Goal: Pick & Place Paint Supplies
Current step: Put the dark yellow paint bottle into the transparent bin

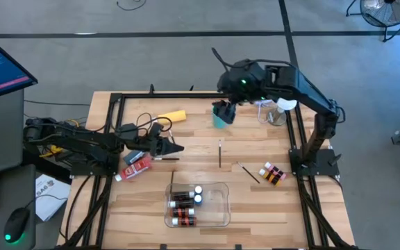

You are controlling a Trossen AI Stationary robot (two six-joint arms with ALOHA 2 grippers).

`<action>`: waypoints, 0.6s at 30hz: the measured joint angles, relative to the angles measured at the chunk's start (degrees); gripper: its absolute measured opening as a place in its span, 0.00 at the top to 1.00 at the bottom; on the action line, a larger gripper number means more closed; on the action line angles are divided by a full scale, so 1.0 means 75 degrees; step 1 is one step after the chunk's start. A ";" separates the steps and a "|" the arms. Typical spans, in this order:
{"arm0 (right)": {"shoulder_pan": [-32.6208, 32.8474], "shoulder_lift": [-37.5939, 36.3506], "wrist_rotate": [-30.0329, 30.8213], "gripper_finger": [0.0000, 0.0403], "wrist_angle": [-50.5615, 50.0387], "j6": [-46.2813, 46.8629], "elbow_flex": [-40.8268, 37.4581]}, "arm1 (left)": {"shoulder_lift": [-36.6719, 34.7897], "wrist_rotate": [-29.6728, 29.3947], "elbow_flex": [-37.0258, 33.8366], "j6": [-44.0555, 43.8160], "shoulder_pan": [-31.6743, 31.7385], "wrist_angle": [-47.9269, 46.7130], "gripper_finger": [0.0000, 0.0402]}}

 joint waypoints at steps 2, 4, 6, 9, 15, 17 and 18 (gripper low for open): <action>0.0204 -0.0061 0.0010 0.41 0.0006 0.0195 0.0013 | 0.0000 -0.0401 0.0000 -0.0041 -0.0052 0.0003 1.00; 0.0344 -0.0131 0.0007 0.41 -0.0090 0.0405 0.0005 | 0.0000 -0.0820 0.0000 -0.0089 -0.0089 0.0006 1.00; 0.0520 -0.0154 0.0015 0.41 -0.0205 0.0556 0.0003 | 0.0000 -0.1318 0.0000 -0.0137 -0.0122 0.0042 1.00; 0.0775 -0.0194 0.0025 0.41 -0.0499 0.0877 0.0006 | 0.0002 -0.2131 0.0000 -0.0125 -0.0139 0.0072 1.00; 0.1300 -0.0207 0.0024 0.41 -0.0639 0.1229 0.0006 | 0.0003 -0.3239 -0.0003 -0.0486 -0.0140 0.0360 1.00; 0.1432 -0.0207 0.0027 0.41 -0.0533 0.1376 0.0006 | 0.0000 -0.3672 -0.0003 -0.0309 -0.0199 0.0676 1.00; 0.1488 -0.0207 0.0027 0.41 -0.0461 0.1392 0.0006 | 0.0000 -0.3910 -0.0003 -0.0199 -0.0217 0.0817 1.00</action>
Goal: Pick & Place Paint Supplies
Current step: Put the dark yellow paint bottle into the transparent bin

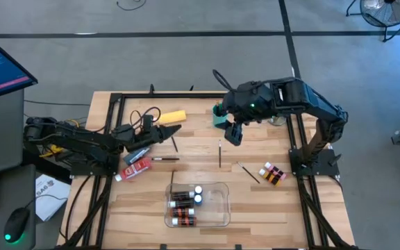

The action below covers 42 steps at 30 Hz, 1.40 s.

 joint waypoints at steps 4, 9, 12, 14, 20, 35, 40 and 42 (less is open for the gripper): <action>0.0144 0.0000 -0.0003 0.41 0.0370 0.0283 0.0000 | 0.0003 -0.0569 0.0000 0.0564 0.0045 0.1080 1.00; 0.0263 0.0000 0.0006 0.41 0.0482 0.0767 0.0000 | 0.0000 -0.0436 0.0003 0.0867 0.0376 0.2258 1.00; 0.0268 0.0000 0.0003 0.41 0.0485 0.0966 0.0000 | -0.0003 0.0410 0.0066 0.0594 0.0668 0.2806 1.00; 0.0246 0.0043 0.0005 0.41 0.0522 0.1032 0.0000 | -0.0003 0.1377 0.0273 0.0363 0.0883 0.2849 1.00; 0.0243 0.0300 0.0006 0.41 0.1241 0.1689 0.0002 | 0.0000 0.4448 0.1260 0.0275 0.1124 0.2887 1.00; 0.0289 0.0504 -0.0626 0.41 0.1081 0.3349 -0.0005 | 0.0000 0.9073 0.1853 -0.0246 0.1132 0.2599 1.00; 0.0265 0.0495 -0.0630 0.41 0.0745 0.3188 -0.0006 | 0.0000 0.8441 0.1853 -0.0002 0.0883 0.2604 1.00; 0.0228 0.0498 -0.0653 0.41 0.0736 0.2982 -0.0006 | 0.0000 0.8153 0.1853 0.0477 0.0733 0.2601 1.00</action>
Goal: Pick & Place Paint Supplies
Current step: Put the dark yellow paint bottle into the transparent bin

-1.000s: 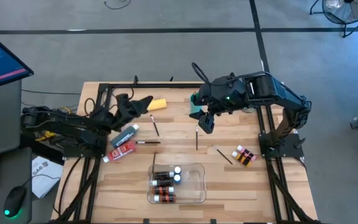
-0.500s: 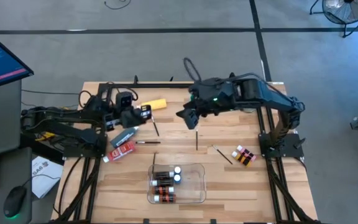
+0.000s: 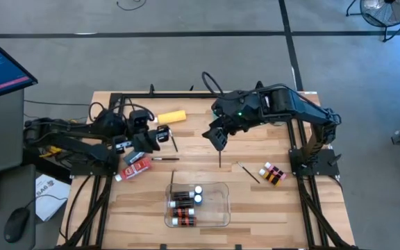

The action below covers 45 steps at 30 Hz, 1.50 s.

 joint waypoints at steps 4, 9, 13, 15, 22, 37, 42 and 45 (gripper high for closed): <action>0.0000 0.0050 0.0006 0.41 0.0067 -0.0047 0.0003 | 0.0000 -0.1053 0.0000 0.0660 -0.0362 -0.0017 1.00; 0.0001 0.0060 0.0003 0.41 -0.0053 -0.0241 0.0000 | 0.0000 -0.1349 0.0000 0.1016 -0.0595 -0.0053 1.00; -0.0066 0.0067 -0.0032 0.41 -0.0070 -0.0143 0.0000 | 0.0000 -0.1351 0.0000 0.0999 -0.0597 -0.0105 1.00; -0.0072 0.0067 -0.0099 0.41 -0.0070 -0.0246 0.0000 | 0.0000 -0.1353 0.0000 0.1000 -0.0597 -0.0119 1.00; 0.0008 0.0064 -0.0154 0.41 -0.0780 -0.0272 0.0000 | 0.0000 -0.1456 0.0000 0.1015 -0.0659 -0.0604 1.00; 0.0689 -0.0058 -0.0014 0.48 -0.2331 -0.0187 -0.1072 | 0.0023 -0.1436 0.0000 0.1194 -0.0662 -0.0989 1.00; 0.0726 -0.0070 0.0070 0.55 -0.2334 -0.0211 -0.1824 | 0.0023 -0.1430 0.0000 0.1191 -0.0664 -0.0994 1.00; 0.0726 -0.0070 0.0070 0.58 -0.2336 -0.0212 -0.2376 | 0.0023 -0.1428 0.0000 0.1191 -0.0708 -0.1029 1.00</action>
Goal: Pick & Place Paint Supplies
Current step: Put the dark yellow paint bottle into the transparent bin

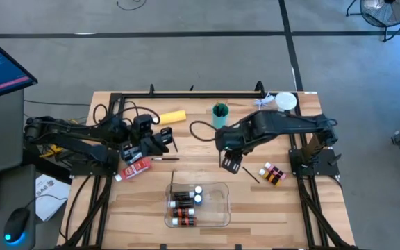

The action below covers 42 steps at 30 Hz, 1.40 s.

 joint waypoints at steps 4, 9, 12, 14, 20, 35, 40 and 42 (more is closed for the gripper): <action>-0.0003 0.0000 0.0000 0.62 -0.0004 0.0053 -0.0884 | 0.0000 0.0018 0.0000 -0.0012 0.0000 -0.0089 1.00; -0.0136 -0.0175 -0.0256 0.64 -0.0002 0.0728 -0.2201 | 0.0000 0.0016 0.0000 -0.0026 0.0000 -0.0208 1.00; -0.0293 -0.0454 -0.0760 0.64 -0.0007 0.1245 -0.3055 | 0.0000 0.0012 0.0000 -0.0026 -0.0042 -0.0286 1.00; -0.0380 -0.0698 -0.1000 0.63 0.0000 0.1543 -0.3498 | 0.0000 0.0016 0.0000 -0.0028 -0.0050 -0.0345 1.00; -0.0346 -0.1420 -0.0959 0.61 0.0692 0.0775 -0.4656 | 0.0000 0.0011 0.0000 0.0001 -0.0050 -0.0367 1.00; -0.0448 -0.1818 -0.2762 0.60 0.2006 0.1963 -0.6475 | 0.0000 -0.0011 0.0000 0.0000 -0.0026 -0.0428 1.00; -0.0754 -0.1798 -0.3594 0.57 0.1893 0.1995 -0.6475 | 0.0000 -0.0010 -0.0001 0.0004 -0.0026 -0.0577 1.00; -0.0869 -0.1732 -0.3700 0.57 0.1796 0.1972 -0.6475 | -0.0002 -0.0008 -0.0003 0.0012 -0.0026 -0.0820 1.00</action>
